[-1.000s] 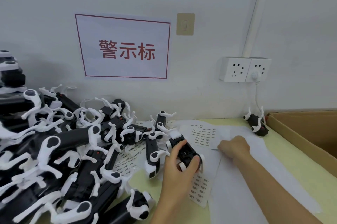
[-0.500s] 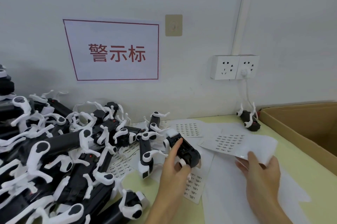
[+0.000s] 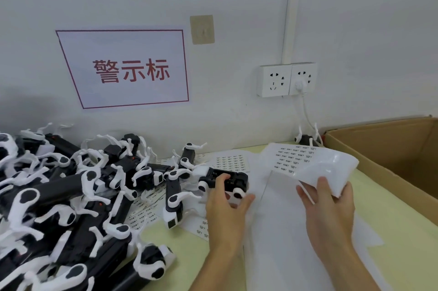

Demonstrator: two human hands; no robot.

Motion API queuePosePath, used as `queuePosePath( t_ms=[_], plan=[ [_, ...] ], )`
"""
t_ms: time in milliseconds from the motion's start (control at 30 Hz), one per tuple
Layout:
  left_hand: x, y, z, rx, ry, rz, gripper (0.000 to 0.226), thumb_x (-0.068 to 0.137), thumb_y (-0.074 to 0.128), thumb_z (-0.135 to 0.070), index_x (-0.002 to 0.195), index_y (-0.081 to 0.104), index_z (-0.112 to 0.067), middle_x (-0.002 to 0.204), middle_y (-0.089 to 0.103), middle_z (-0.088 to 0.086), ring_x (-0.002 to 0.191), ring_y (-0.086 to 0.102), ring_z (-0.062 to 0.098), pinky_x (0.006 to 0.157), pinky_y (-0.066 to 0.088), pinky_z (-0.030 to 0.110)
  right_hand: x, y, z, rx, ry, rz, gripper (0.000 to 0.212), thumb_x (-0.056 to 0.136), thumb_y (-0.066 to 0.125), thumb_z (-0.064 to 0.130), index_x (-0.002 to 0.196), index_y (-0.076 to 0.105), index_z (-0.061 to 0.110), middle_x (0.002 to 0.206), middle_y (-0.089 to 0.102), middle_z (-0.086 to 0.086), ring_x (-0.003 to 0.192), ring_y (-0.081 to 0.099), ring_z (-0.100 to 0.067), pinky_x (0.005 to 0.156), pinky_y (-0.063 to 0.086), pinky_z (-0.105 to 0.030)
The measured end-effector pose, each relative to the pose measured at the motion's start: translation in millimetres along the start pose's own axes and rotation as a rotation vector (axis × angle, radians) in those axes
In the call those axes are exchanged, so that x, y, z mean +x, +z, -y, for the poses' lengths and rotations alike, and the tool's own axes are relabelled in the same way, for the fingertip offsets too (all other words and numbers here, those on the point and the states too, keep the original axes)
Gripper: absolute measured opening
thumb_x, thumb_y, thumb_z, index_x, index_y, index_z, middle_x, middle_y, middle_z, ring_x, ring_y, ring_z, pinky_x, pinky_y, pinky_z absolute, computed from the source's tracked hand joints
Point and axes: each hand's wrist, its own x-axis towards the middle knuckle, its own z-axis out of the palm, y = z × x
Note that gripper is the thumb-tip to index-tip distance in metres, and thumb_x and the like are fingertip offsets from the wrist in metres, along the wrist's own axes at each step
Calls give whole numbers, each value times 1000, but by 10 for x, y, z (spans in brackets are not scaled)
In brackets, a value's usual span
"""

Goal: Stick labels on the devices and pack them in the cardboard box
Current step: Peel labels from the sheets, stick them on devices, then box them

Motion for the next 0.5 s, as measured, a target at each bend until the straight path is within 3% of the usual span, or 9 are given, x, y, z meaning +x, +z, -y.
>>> queuePosePath(
  t_ms=[133, 233, 300, 367, 433, 500],
  plan=[
    [6, -31, -38, 31, -8, 64, 70, 84, 80, -33, 144, 44, -35, 107, 56, -5, 91, 60, 14, 86, 52, 29, 14, 10, 121, 169, 88, 78, 19, 104, 48, 15, 115, 59, 26, 111, 73, 4, 100, 72, -20, 86, 52, -34],
    [-123, -183, -77, 151, 36, 45, 74, 90, 71, -38, 149, 26, -45, 93, 59, -9, 85, 60, 6, 72, 48, 18, -32, 49, 197, 253, 132, 164, 20, 104, 49, 16, 111, 63, 28, 108, 72, 5, 97, 72, -19, 81, 52, -32],
    [-216, -338, -138, 216, 123, -50, 62, 94, 62, -36, 146, 27, -42, 86, 60, -14, 79, 61, 4, 67, 51, 18, -93, 89, 224, 274, 154, 228, 21, 103, 50, 16, 110, 65, 30, 108, 72, 5, 93, 71, -17, 77, 54, -30],
    [-266, -500, -237, 217, 258, -154, 44, 97, 57, -31, 134, 36, -41, 96, 58, -21, 88, 63, 5, 76, 55, 25, -178, 141, 221, 260, 188, 298, 22, 100, 52, 16, 107, 68, 31, 108, 73, 4, 88, 71, -16, 74, 56, -28],
    [-258, -642, -340, 211, 429, -200, 34, 97, 56, -24, 125, 44, -40, 112, 57, -20, 104, 59, 8, 86, 52, 23, -263, 185, 187, 231, 234, 361, 21, 96, 55, 15, 101, 70, 30, 101, 73, 1, 82, 70, -17, 71, 56, -29],
    [-198, -734, -436, 215, 515, -175, 35, 98, 57, -20, 131, 51, -29, 127, 55, -12, 119, 53, 8, 98, 47, 24, -343, 230, 158, 206, 277, 429, 18, 90, 59, 16, 102, 69, 26, 97, 73, -2, 78, 68, -18, 67, 56, -28]
  ],
)
